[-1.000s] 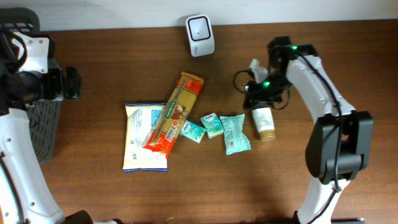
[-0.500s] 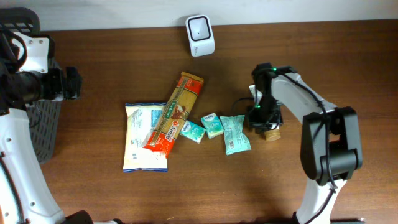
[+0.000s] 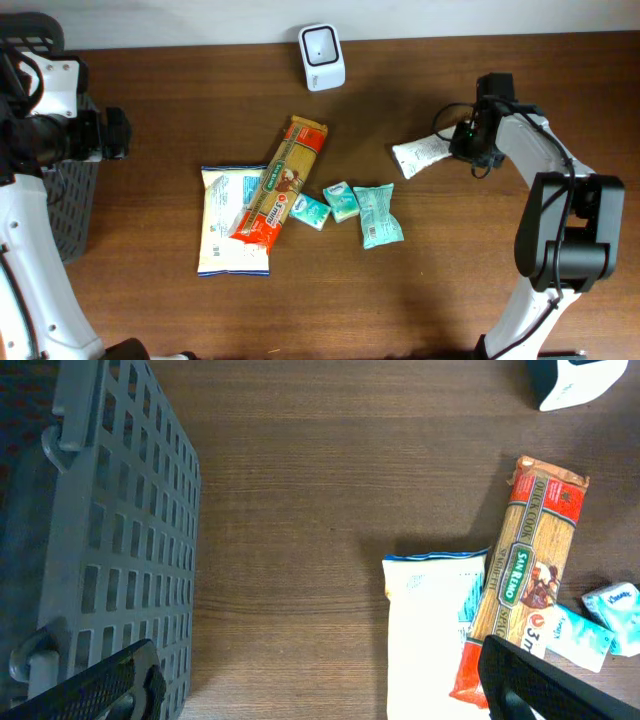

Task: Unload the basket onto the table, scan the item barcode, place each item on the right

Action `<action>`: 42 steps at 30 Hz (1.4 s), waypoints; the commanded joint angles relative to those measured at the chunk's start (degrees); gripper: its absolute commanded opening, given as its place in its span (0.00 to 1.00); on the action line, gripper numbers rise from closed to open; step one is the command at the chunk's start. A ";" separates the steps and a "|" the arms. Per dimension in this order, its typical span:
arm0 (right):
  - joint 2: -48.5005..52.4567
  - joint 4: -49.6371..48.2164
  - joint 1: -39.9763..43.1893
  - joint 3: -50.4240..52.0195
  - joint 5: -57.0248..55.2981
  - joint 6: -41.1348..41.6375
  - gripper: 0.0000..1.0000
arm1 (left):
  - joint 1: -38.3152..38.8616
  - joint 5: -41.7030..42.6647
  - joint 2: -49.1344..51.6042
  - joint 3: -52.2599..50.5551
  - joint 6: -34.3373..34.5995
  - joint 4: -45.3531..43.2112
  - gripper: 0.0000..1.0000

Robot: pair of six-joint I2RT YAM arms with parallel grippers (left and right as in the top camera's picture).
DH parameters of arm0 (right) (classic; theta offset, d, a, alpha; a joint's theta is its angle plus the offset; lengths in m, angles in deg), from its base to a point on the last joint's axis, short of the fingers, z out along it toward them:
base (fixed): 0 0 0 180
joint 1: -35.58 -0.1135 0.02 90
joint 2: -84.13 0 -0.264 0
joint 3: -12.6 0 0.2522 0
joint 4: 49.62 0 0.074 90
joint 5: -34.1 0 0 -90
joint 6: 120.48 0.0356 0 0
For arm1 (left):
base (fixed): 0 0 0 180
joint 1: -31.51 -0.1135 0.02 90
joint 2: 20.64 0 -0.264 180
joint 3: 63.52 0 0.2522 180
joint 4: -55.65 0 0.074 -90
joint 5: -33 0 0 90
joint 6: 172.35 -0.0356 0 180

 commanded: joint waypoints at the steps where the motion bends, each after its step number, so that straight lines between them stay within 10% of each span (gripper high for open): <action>1: -0.07 4.22 0.04 -5.51 10.29 0.46 0.19 | -0.26 0.61 0.07 0.11 -0.70 -0.04 0.99; 4: -1.01 13.75 -1.49 -13.64 21.38 0.44 0.19 | -0.24 0.61 0.07 0.11 -0.70 -0.04 0.99; 14: 10.75 -3.41 -13.75 -14.12 8.83 5.18 0.36 | -0.24 0.61 0.07 0.09 -0.70 -0.04 0.99; 28: 7.39 26.91 -13.57 -14.25 8.81 -7.17 0.37 | -0.24 0.61 0.07 0.11 -0.70 -0.04 0.99; 34: -2.97 31.76 -5.90 -14.25 10.62 -7.08 0.37 | -0.24 0.61 0.07 0.11 -0.70 -0.04 0.99; 42: -2.80 17.05 8.55 -2.27 30.03 -10.34 0.67 | -0.26 0.61 0.07 0.11 -0.70 -0.04 0.99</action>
